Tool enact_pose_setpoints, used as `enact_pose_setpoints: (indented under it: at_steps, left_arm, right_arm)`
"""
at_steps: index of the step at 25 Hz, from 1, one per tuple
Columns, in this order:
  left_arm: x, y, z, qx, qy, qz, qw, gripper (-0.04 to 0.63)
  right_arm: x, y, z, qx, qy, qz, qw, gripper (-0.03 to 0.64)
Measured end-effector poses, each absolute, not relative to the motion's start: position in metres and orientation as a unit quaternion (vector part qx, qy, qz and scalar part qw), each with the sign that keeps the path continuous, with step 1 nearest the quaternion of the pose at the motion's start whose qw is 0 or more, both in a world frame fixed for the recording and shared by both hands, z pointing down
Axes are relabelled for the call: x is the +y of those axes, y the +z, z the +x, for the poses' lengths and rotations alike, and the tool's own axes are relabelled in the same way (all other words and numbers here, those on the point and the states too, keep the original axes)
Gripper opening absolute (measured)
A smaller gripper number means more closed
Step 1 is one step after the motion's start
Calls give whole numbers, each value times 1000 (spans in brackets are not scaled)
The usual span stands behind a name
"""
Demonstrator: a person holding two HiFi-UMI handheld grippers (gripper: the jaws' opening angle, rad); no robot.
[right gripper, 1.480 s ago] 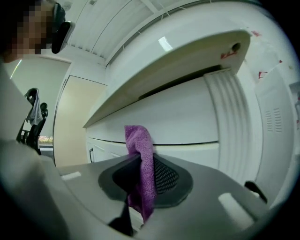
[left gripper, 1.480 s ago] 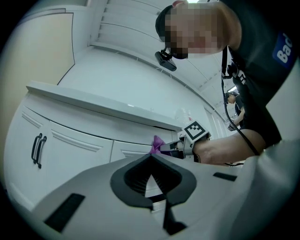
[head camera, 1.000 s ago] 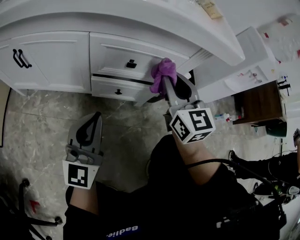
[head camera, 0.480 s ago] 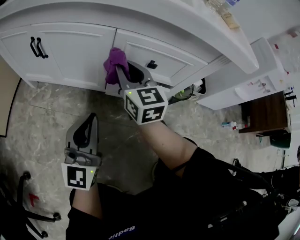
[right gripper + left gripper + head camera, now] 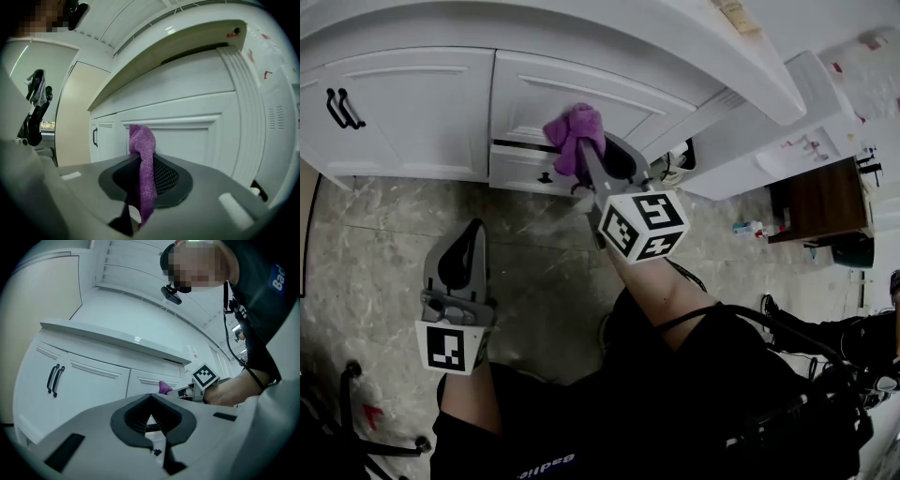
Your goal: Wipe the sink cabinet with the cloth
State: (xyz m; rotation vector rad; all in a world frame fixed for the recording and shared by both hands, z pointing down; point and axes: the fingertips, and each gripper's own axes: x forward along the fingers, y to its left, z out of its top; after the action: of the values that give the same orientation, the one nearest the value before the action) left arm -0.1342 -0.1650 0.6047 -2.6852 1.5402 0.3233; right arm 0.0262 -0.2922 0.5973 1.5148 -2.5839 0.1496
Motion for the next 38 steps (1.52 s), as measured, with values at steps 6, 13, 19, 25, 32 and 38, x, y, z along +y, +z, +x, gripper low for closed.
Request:
enact_pose_setpoints:
  at_steps: [6,13,19,25,32,38]
  left_arm:
    - [-169,598,-129,489,118,-864,19,0]
    - [-168,600,-130,488,117,-865,18,0]
    - [-161,600,-136,499,114,-859,15,0]
    - [-152,598,-143,508,106,-854,21,0]
    - [-155,599,-141,503,109,-857,21,0]
    - [-161,604,-128,492,104,-864,16,0]
  right_arm:
    - [-291,614,119,-813,60,570,98,60]
    - [-275,632,120,-821,86,556,92,60]
    - [-275,646,-39,-902,72,421,67,60]
    - [-311,668,-83,-895,106,426,73,60]
    - [-321,680,1,-859,121,490,81,60]
    - [-310,676,85,-834,99,533,105,60]
